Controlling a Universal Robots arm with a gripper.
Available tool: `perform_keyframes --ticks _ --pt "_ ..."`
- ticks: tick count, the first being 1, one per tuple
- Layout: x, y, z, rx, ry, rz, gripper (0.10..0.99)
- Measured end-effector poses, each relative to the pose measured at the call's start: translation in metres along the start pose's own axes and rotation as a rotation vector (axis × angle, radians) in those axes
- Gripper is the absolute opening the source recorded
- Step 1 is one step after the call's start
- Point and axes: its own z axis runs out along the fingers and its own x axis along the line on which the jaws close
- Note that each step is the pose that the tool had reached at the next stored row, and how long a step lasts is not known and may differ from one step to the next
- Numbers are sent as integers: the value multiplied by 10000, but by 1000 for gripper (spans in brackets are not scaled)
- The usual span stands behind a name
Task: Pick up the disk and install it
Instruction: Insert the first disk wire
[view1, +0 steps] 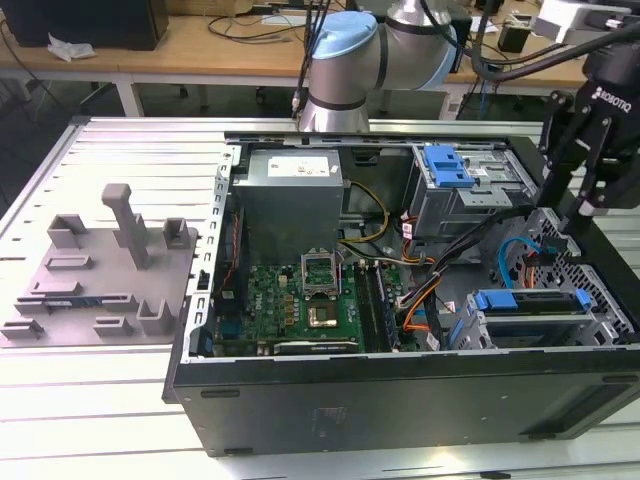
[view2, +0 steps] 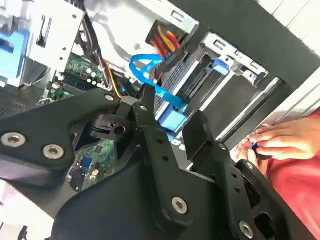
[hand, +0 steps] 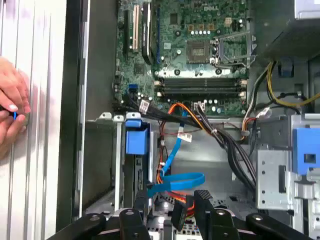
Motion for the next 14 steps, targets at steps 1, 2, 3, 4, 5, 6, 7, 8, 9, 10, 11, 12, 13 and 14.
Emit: perform_keyframes --ticks 1,2,3,4,5,6,7,8,9,10,11,12,13,14 --pt "1 -53 -2 125 3 8 502" --pt "1 -76 -1 129 27 -12 502" --pt "0 -88 -2 133 85 -33 502" --pt "-3 -87 -3 130 233 -26 502" --pt "-7 -87 -3 128 413 -17 502" --pt "-12 -84 -3 125 652 -3 502" --pt "-16 -77 -3 136 813 7 502" --pt "-27 -72 -3 234 857 32 502" --pt "-34 -71 -4 316 856 58 502" --pt "-41 -71 -5 455 857 114 502" --pt "-43 -71 -5 540 854 174 502" --pt "-43 -71 -5 565 852 220 502" --pt "-44 -72 -4 534 843 515 502" --pt "-44 -72 0 495 836 716 502"
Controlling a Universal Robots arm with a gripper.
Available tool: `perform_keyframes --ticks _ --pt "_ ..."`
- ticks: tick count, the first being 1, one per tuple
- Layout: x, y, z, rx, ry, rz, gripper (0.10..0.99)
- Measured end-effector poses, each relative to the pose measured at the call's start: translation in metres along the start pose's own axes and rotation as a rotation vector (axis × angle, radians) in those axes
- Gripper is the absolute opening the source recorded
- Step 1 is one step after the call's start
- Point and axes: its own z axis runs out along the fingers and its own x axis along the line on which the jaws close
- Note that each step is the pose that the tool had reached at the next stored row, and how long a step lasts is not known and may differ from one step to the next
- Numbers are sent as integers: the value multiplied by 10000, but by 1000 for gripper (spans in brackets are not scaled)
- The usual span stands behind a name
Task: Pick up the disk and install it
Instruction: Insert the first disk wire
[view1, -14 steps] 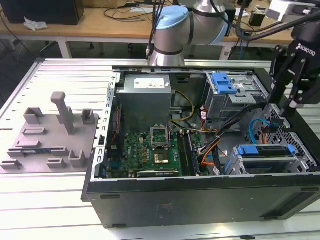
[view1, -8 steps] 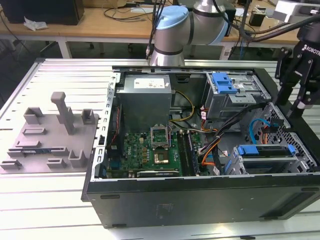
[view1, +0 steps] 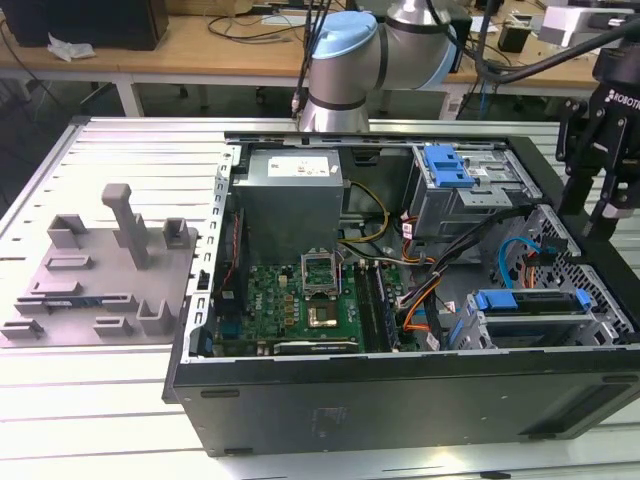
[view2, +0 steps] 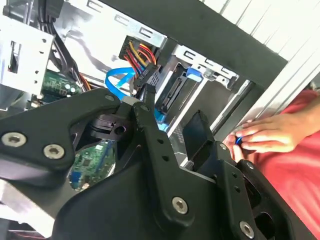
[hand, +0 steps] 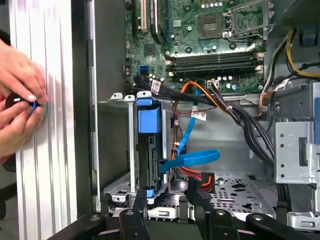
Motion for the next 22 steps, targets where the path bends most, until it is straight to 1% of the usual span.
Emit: perform_keyframes --ticks 1,3,5,6,7,8,9,10,11,12,13,14,16,18,19,20,21,22 --pt "-2 -1 7 -76 -1 317 502" --pt "-4 -1 19 -175 -1 728 502" --pt "-7 -2 29 -229 -2 954 502" --pt "-13 -15 36 -258 0 1075 502" --pt "-22 -22 41 -268 0 1114 502" --pt "-37 -27 45 -269 19 1131 502" --pt "-73 -31 52 -262 100 1141 502" --pt "-134 -33 56 -254 176 1147 502" --pt "-187 -35 58 -248 231 1149 502" --pt "-227 -46 62 -238 315 1153 502" --pt "-252 -54 64 -232 377 1156 502" --pt "-270 -59 66 -227 415 1157 502" --pt "-359 -86 71 -209 581 1166 502" --pt "-435 -102 67 -208 640 1189 486" --pt "-454 -102 72 -212 645 1205 420" --pt "-459 -101 81 -214 643 1214 420" --pt "-464 -101 100 -216 644 1222 349" --pt "-467 -102 114 -215 658 1223 349"
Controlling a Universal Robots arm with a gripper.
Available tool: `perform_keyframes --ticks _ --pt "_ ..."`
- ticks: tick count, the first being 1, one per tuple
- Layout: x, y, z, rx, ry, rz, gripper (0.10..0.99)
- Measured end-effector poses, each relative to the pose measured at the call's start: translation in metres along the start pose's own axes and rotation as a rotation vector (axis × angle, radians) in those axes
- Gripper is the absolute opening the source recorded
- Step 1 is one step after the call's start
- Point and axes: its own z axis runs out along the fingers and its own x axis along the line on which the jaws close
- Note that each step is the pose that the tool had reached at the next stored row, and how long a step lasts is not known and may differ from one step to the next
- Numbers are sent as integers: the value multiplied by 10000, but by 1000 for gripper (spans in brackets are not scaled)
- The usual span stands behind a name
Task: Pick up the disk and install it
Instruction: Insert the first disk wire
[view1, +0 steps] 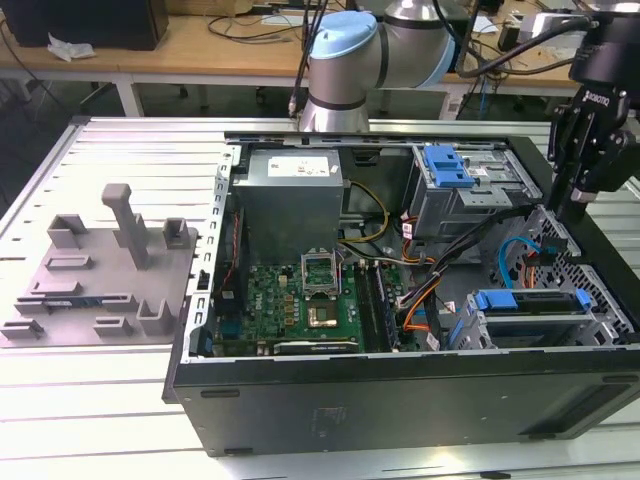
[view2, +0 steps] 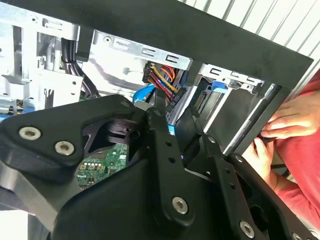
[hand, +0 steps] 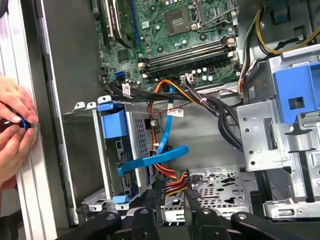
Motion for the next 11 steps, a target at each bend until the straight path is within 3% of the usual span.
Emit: perform_keyframes --ticks 2,5,11 --pt "13 -4 14 4 23 2 349" --pt "108 -23 53 -4 32 34 349" --pt "78 -19 154 -72 37 254 349"
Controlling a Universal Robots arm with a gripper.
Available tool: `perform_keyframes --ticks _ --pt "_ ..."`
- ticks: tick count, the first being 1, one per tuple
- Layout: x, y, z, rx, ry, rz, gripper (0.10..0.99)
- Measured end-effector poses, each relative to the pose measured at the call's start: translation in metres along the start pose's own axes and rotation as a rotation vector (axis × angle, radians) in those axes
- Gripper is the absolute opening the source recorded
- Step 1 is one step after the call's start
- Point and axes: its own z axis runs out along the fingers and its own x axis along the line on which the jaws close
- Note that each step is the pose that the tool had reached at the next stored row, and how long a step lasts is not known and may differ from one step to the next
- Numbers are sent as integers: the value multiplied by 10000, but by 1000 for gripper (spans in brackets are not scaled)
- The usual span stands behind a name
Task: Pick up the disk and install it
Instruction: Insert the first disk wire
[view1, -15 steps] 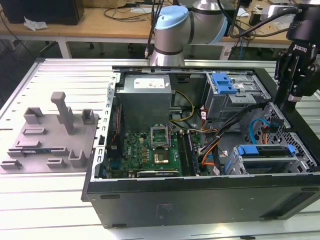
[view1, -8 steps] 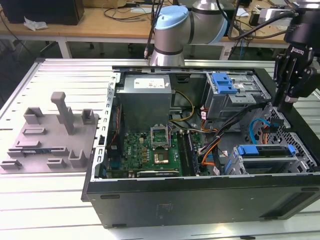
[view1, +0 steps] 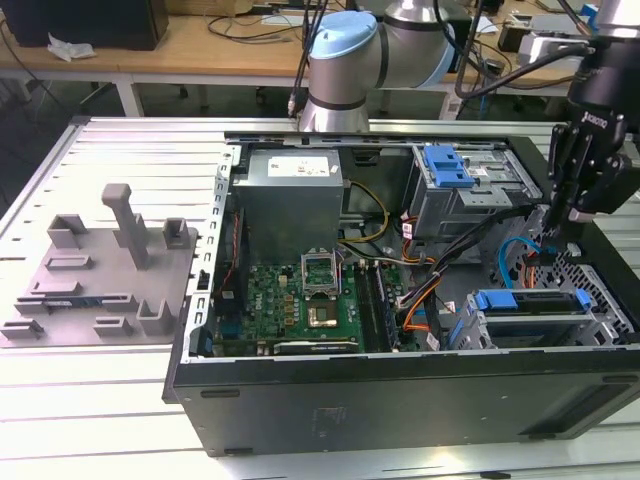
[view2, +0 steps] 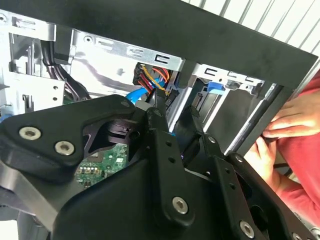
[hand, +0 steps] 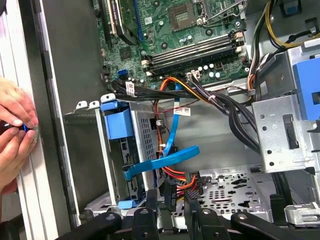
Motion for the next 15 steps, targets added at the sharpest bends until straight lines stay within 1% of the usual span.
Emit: perform_keyframes --ticks 2,3,5,6,12,13,15 --pt "-5 0 17 -93 11 300 349" --pt "-8 1 25 -137 33 457 349" --pt "-10 1 35 -188 52 632 349" --pt "-12 2 41 -193 77 671 349" --pt "-17 1 54 -164 201 630 349" --pt "-18 0 55 -146 210 575 349" --pt "-19 0 58 -36 228 247 349"
